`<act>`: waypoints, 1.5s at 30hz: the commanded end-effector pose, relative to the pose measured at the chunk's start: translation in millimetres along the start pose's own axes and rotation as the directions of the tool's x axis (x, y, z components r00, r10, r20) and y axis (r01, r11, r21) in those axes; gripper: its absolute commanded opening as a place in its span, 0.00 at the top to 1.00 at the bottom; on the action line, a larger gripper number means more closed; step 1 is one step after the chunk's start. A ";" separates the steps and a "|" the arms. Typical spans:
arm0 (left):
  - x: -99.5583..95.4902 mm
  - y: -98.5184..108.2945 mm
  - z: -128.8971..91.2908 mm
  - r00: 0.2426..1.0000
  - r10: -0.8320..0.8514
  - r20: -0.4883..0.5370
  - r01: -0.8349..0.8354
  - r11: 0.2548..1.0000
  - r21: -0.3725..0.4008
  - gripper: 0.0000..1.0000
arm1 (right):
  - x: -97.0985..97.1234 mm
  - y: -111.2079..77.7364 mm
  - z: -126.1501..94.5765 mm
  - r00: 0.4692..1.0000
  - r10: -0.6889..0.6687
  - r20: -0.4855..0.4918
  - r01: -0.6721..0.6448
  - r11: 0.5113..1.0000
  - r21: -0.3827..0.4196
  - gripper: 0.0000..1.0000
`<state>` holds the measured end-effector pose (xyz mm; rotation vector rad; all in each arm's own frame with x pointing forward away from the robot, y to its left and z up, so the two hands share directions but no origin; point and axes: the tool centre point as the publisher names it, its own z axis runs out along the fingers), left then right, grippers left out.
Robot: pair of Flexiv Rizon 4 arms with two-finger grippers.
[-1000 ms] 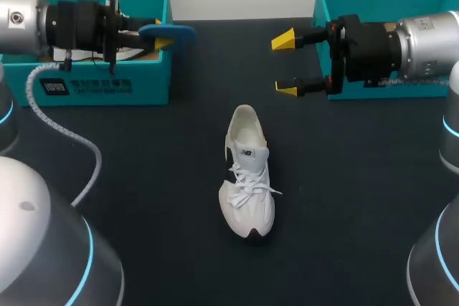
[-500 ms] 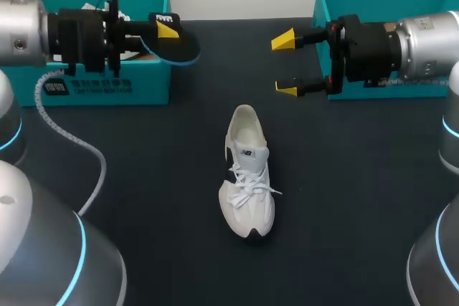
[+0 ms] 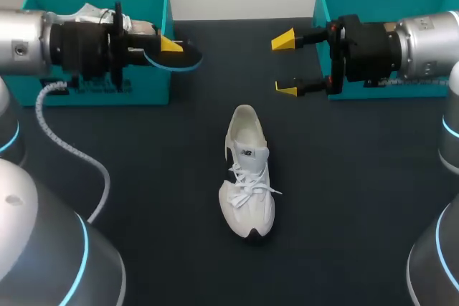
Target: Take the shoe out of the shoebox, open the shoe tongue, remove and reinsert the insole, then place the shoe into the shoebox
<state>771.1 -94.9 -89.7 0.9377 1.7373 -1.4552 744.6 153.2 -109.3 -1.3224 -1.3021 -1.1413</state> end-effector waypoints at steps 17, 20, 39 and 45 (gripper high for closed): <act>-6.2 -6.2 3.0 0.947 -0.312 -0.080 0.320 0.942 0.102 1.00 | 0.2 -0.4 0.5 1.000 0.001 0.003 -0.001 1.000 -0.001 0.00; -6.2 -6.2 3.0 0.947 -0.312 -0.080 0.320 0.942 0.102 1.00 | 0.2 -0.4 0.5 1.000 0.001 0.003 -0.001 1.000 -0.001 0.00; 3.6 -28.6 6.7 0.237 -0.966 -0.106 0.971 0.230 0.068 1.00 | 0.2 -0.4 0.5 1.000 0.001 0.003 -0.001 1.000 -0.001 0.00; 11.5 -22.4 10.5 -0.139 -0.981 -0.137 0.987 -0.148 0.061 1.00 | 0.2 -0.4 0.5 1.000 0.001 0.003 -0.001 1.000 -0.001 0.00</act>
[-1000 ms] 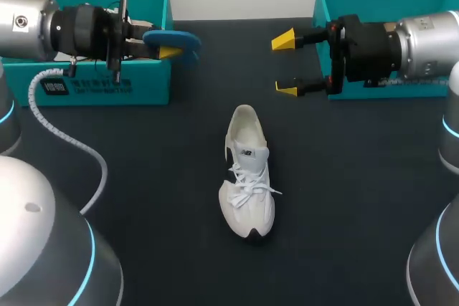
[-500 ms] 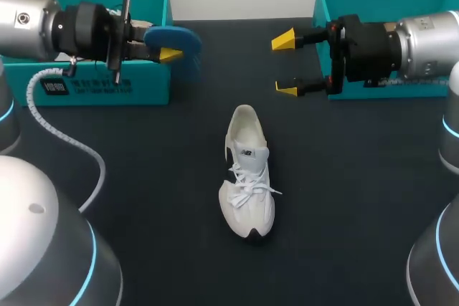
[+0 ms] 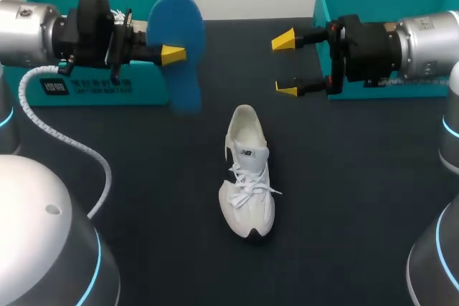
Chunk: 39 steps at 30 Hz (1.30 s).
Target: Take the shoe out of the shoebox, open the shoe tongue, remove and reinsert the insole, then place the shoe into the shoebox
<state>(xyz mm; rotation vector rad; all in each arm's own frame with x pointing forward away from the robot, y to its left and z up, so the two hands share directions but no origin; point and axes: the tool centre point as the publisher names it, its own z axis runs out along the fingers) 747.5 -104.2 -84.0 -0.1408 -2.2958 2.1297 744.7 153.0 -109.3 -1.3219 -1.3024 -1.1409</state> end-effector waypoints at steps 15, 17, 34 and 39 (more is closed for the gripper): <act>2.9 2.0 7.9 0.543 -0.837 -0.065 0.838 0.536 0.098 1.00 | 0.2 -0.4 0.7 1.000 0.001 0.003 -0.001 1.000 -0.001 0.00; 2.9 2.0 7.9 0.543 -0.837 -0.065 0.838 0.536 0.098 1.00 | 0.2 -0.4 0.7 1.000 0.001 0.003 -0.001 1.000 -0.001 0.00; 2.1 17.8 16.5 0.293 -0.952 -0.091 0.956 0.290 0.044 1.00 | 0.2 -0.4 0.7 1.000 0.001 0.003 -0.001 1.000 -0.001 0.00; -0.4 19.6 18.6 0.235 -0.967 -0.098 0.972 0.233 0.032 1.00 | 0.2 -0.4 0.7 1.000 0.001 0.003 -0.001 1.000 -0.001 0.00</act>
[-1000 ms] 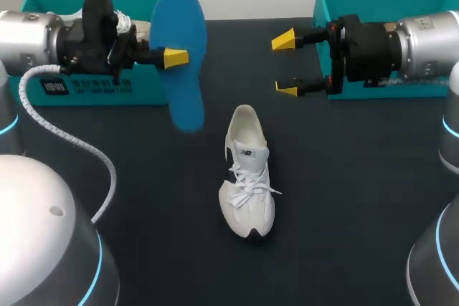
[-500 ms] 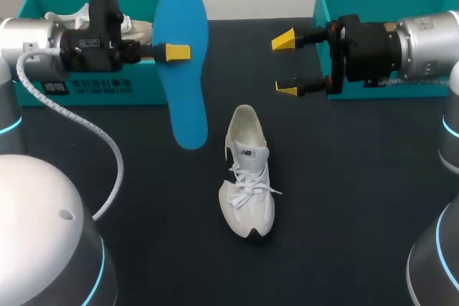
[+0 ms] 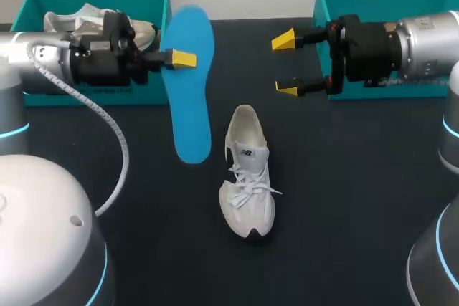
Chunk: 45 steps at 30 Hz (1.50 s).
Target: Take the shoe out of the shoebox, open the shoe tongue, remove and reinsert the insole, then place the shoe into the shoebox
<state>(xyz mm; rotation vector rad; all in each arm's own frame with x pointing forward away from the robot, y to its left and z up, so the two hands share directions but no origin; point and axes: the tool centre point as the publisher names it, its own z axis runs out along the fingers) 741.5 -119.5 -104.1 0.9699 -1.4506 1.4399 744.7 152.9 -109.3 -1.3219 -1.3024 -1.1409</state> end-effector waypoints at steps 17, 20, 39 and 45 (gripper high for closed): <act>-10.3 -9.6 13.5 0.963 -0.270 -0.008 0.270 0.963 -0.003 1.00 | 0.2 -0.5 0.7 1.000 0.001 0.003 -0.001 1.000 -0.001 0.00; -12.9 -8.9 15.4 0.954 -0.301 0.001 0.301 0.954 -0.010 1.00 | 0.2 -0.5 0.7 1.000 0.001 0.003 -0.001 1.000 -0.001 0.00; -14.3 -8.1 16.3 0.957 -0.291 0.013 0.291 0.957 -0.014 1.00 | 16.0 5.6 8.9 0.991 0.019 0.130 -0.016 1.000 -0.018 0.00; -14.3 -8.1 16.3 0.957 -0.291 0.013 0.291 0.957 -0.014 1.00 | 31.0 3.3 27.2 0.957 0.005 0.290 0.009 0.999 -0.047 0.00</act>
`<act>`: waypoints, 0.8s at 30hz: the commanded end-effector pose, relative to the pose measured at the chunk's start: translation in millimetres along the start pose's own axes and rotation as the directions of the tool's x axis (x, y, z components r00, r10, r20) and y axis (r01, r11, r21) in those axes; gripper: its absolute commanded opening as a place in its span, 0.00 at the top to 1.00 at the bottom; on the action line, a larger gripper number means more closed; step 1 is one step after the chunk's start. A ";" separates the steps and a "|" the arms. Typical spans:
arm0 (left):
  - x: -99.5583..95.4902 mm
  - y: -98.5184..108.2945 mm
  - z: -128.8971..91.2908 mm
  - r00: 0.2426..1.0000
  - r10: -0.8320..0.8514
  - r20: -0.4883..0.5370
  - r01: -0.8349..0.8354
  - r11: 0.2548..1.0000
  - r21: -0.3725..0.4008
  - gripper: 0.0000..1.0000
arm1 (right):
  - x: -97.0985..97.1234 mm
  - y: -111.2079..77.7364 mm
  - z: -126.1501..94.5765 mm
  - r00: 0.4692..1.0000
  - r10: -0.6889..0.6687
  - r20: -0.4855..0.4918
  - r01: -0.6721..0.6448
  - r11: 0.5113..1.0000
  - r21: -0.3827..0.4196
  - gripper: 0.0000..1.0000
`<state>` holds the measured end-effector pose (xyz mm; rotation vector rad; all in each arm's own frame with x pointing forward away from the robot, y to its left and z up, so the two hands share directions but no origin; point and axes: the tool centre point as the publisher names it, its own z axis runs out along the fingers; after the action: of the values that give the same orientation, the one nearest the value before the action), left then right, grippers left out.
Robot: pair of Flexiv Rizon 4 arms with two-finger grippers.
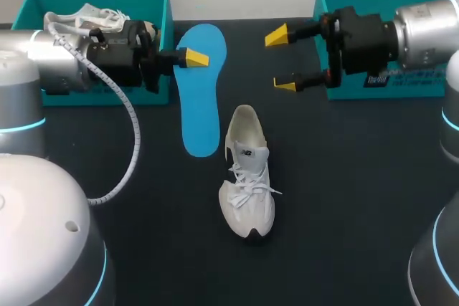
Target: Take the shoe out of the shoebox, open the shoe tongue, remove and reinsert the insole, then place the shoe into the shoebox
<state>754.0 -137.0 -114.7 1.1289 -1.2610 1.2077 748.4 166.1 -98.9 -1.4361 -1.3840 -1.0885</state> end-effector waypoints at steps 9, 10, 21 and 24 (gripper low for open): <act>0.3 0.8 -0.3 1.000 0.000 0.003 0.000 1.000 0.001 1.00 | 41.5 -14.4 31.1 0.936 -0.018 0.352 0.042 0.997 -0.060 0.00; 0.3 0.8 -0.3 1.000 0.000 0.003 0.000 1.000 0.001 1.00 | 43.1 -16.3 32.3 0.931 -0.017 0.365 0.043 0.997 -0.063 0.00; 0.3 0.8 -0.3 1.000 0.000 0.003 0.000 1.000 0.001 1.00 | 45.4 -18.7 34.8 0.915 0.059 0.398 -0.021 0.995 -0.100 0.00; 0.3 0.8 -0.3 1.000 0.000 0.003 0.000 1.000 0.001 1.00 | 45.4 -18.7 34.8 0.915 0.059 0.398 -0.021 0.995 -0.100 0.00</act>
<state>753.9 -136.8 -115.0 1.1285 -1.2614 1.2078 730.7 210.7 -64.7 -1.8130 -1.5878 -0.8790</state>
